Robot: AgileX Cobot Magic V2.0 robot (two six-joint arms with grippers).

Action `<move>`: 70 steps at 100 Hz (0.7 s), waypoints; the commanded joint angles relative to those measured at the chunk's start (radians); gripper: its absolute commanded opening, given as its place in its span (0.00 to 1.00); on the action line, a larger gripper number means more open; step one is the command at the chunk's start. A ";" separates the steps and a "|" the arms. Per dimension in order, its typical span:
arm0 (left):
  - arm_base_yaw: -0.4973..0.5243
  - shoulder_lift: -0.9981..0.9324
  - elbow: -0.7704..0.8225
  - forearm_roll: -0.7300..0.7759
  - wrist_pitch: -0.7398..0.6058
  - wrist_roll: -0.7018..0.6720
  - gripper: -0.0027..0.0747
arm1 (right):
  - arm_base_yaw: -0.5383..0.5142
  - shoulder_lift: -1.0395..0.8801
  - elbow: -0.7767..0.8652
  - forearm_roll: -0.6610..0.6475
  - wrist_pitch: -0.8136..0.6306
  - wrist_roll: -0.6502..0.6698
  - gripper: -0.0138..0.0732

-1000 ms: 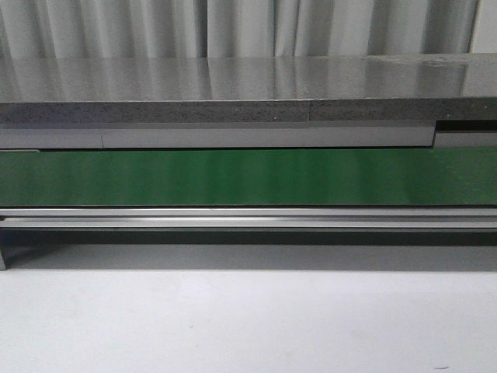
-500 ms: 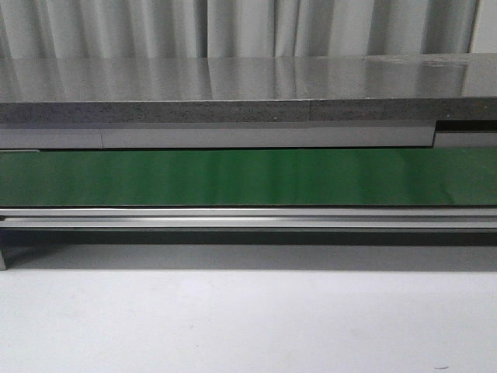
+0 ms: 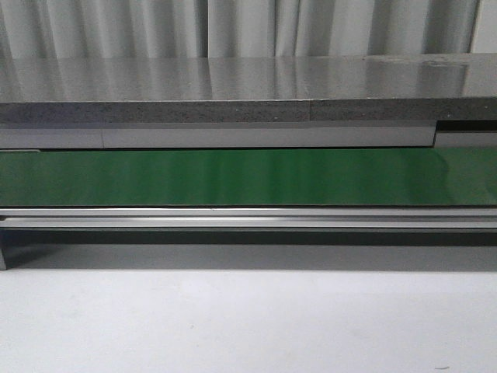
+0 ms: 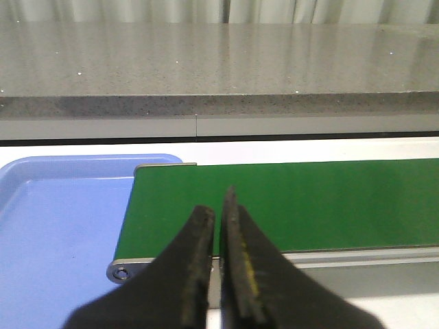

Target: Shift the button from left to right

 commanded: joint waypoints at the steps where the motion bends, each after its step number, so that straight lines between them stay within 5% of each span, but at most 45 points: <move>1: -0.015 -0.016 0.017 0.014 -0.137 -0.025 0.04 | 0.002 -0.019 0.001 0.000 -0.081 -0.002 0.08; 70: -0.007 -0.289 0.251 0.014 -0.140 -0.025 0.04 | 0.002 -0.019 0.001 0.000 -0.081 -0.002 0.08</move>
